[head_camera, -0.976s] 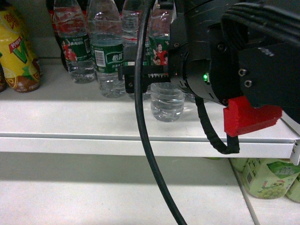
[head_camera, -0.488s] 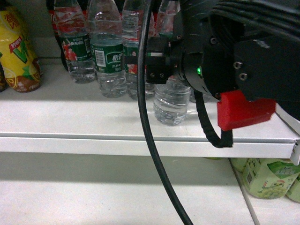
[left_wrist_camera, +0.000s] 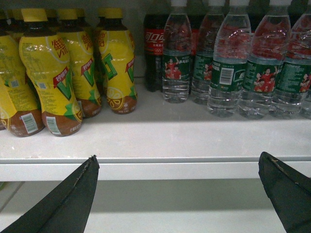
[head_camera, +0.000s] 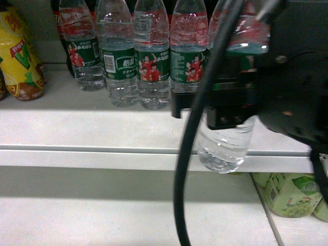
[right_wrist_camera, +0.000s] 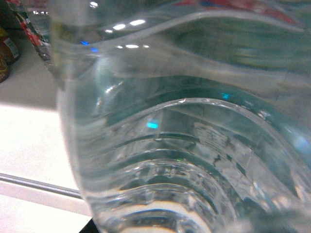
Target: Move water from second to third shelf
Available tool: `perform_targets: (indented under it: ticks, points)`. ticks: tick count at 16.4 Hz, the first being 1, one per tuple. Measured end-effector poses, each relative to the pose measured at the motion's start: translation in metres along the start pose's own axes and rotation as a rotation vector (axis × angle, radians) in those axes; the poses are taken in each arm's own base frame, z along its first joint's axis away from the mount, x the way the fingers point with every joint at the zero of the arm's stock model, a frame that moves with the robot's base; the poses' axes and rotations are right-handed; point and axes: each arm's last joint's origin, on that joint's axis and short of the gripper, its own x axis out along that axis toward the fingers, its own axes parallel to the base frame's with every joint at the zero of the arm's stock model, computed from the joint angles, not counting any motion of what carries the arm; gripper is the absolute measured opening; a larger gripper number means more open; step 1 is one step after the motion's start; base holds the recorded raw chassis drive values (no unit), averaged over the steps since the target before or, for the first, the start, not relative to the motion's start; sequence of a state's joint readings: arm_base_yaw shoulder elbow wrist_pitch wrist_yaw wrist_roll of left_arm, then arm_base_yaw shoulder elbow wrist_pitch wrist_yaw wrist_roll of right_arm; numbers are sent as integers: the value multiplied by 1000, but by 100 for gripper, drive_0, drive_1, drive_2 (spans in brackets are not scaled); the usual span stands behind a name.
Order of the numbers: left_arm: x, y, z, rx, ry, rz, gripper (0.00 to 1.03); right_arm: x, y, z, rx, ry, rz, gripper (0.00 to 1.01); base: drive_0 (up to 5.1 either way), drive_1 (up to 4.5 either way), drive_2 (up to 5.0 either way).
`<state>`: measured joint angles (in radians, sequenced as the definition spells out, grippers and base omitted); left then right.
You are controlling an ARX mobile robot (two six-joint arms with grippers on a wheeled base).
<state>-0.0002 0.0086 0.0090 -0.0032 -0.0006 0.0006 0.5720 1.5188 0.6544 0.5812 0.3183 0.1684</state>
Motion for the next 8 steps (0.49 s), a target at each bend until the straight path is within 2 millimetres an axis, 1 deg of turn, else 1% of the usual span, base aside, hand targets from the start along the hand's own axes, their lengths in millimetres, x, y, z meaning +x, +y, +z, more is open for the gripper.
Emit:
perform_targets:
  ticks: [2, 4, 5, 6, 8]
  points:
    - [0, 0, 0, 0, 0, 0, 98, -29, -21, -2, 10, -28, -27, 40, 0, 0, 0]
    - [0, 0, 0, 0, 0, 0, 98, -63, -47, -10, 19, -34, -58, 40, 0, 0, 0]
    - [0, 0, 0, 0, 0, 0, 98, -73, -56, -11, 19, -34, -66, 40, 0, 0, 0]
    - [0, 0, 0, 0, 0, 0, 98, -88, -69, -11, 30, -40, -93, 40, 0, 0, 0]
    - [0, 0, 0, 0, 0, 0, 98, -112, -84, -4, 49, -79, -153, 40, 0, 0, 0]
